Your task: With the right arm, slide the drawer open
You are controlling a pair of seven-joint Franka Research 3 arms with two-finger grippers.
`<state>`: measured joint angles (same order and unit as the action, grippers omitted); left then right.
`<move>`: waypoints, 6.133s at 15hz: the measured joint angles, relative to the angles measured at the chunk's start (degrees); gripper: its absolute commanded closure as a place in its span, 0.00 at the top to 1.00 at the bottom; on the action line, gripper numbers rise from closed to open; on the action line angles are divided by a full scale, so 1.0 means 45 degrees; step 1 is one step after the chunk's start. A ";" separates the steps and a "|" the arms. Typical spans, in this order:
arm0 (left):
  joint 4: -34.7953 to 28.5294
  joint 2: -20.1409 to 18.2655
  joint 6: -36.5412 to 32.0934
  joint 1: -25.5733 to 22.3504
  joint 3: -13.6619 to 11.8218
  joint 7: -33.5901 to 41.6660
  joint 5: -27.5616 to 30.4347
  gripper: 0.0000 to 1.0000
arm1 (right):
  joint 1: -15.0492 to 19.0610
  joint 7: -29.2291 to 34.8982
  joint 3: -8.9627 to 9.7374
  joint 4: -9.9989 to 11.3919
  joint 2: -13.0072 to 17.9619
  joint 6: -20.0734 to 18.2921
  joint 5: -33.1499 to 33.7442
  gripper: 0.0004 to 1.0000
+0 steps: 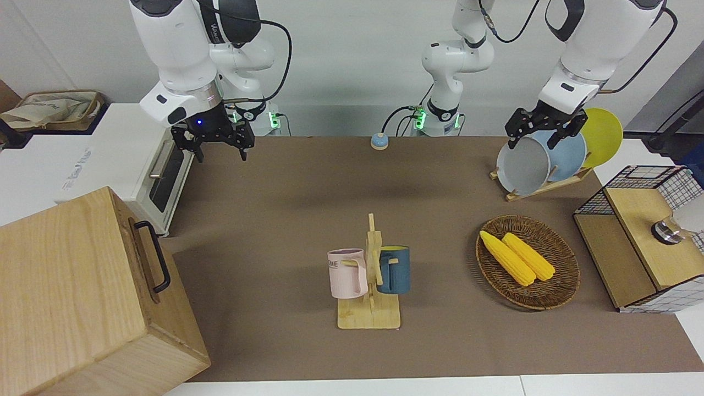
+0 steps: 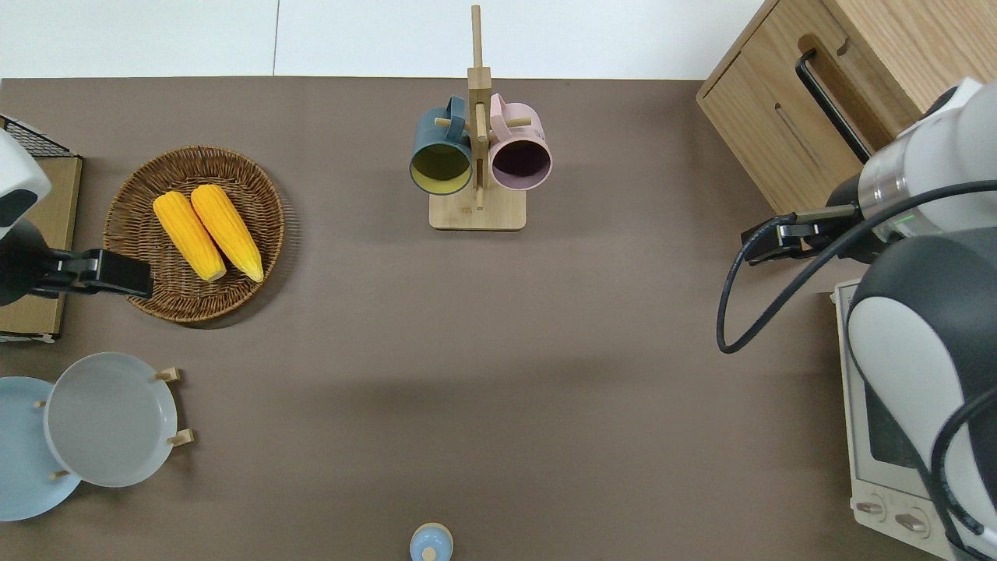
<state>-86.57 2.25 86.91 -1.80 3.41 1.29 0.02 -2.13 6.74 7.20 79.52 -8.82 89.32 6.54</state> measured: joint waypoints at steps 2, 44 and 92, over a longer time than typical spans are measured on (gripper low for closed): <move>0.0000 0.0000 0.0000 0.0000 0.0000 0.0000 0.0000 0.99 | 0.0000 -0.0037 0.0045 0.0001 -0.0041 0.0318 0.0501 0.98; 0.0000 0.0000 0.0000 0.0000 0.0000 0.0000 0.0000 0.99 | -0.1714 0.4821 0.0104 0.2199 -0.5046 0.2276 2.1035 0.44; 0.0000 0.0000 0.0000 0.0000 0.0000 0.0000 0.0000 0.99 | -0.6742 0.5160 0.0594 0.2025 -0.4965 -0.1986 1.7960 0.99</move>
<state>-86.57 2.25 86.91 -1.80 3.41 1.29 0.02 -32.47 29.96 9.87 88.63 -31.16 80.38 87.36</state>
